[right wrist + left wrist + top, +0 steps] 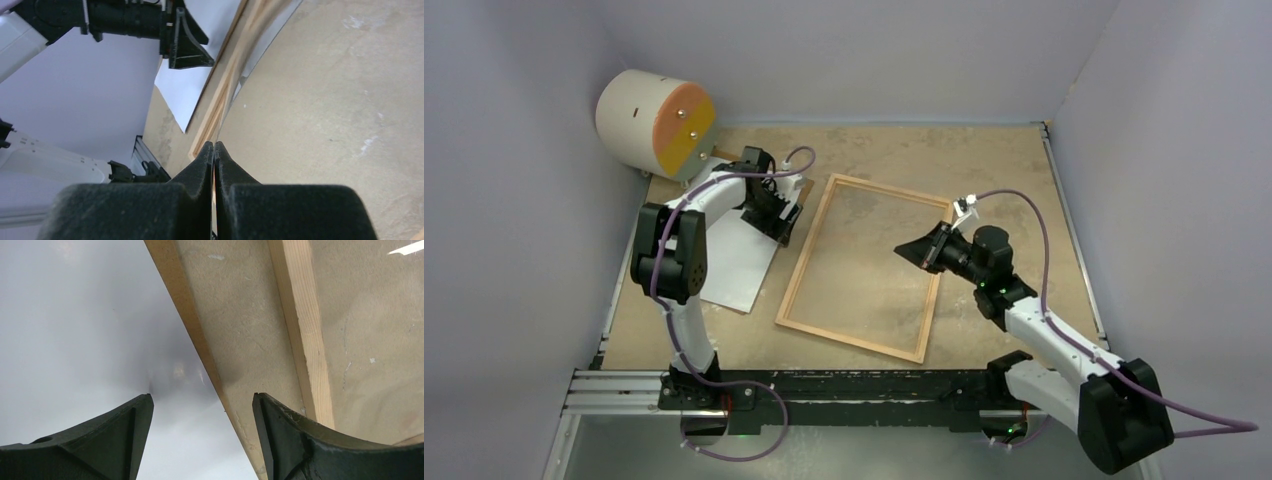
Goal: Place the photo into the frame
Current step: Place the photo frame item in the photo frame.
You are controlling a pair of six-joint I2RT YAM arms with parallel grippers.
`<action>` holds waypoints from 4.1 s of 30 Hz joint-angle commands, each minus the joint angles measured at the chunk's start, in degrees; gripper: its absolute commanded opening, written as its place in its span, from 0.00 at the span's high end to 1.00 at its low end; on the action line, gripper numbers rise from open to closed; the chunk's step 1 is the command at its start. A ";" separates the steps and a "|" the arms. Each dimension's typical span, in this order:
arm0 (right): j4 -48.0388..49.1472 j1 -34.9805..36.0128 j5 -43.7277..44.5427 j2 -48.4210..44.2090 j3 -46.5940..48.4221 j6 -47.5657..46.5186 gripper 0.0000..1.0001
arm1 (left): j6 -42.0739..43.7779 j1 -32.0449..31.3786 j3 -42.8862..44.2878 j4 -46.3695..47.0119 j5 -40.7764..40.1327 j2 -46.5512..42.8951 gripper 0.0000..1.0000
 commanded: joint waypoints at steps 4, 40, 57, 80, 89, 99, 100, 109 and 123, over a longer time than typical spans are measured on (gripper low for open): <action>-4.22 4.75 -0.89 -1.63 12.51 -4.76 1.00 | 0.04 0.57 0.15 -1.24 3.76 -3.00 0.24; 5.82 4.78 17.20 1.81 -9.92 13.65 1.00 | -1.32 0.03 -1.93 2.35 1.02 -2.40 0.23; 15.53 1.53 4.79 4.43 -11.37 19.22 1.00 | -0.80 -2.33 -5.34 4.93 1.83 -0.17 0.30; 20.36 1.53 0.57 1.52 -12.15 23.21 1.00 | -0.25 -3.50 -5.68 4.78 2.09 0.67 0.36; 20.24 1.48 2.61 -3.94 -12.88 22.44 1.00 | 0.16 -3.58 -6.92 4.87 2.27 0.10 0.36; 26.02 1.60 3.29 -3.13 -12.84 26.39 1.00 | 0.73 -3.77 -7.38 4.78 2.56 -1.00 0.36; 26.86 1.61 3.18 -3.07 -12.84 26.65 1.00 | 0.81 -3.77 -7.45 4.72 2.50 -1.03 0.36; 32.07 2.51 0.36 -0.62 -11.17 26.03 1.00 | 0.79 -3.83 -7.57 4.87 2.79 -0.84 0.36; 33.31 4.34 -0.82 3.81 -9.73 23.08 1.00 | 0.79 -3.85 -7.39 4.52 2.69 -0.94 0.36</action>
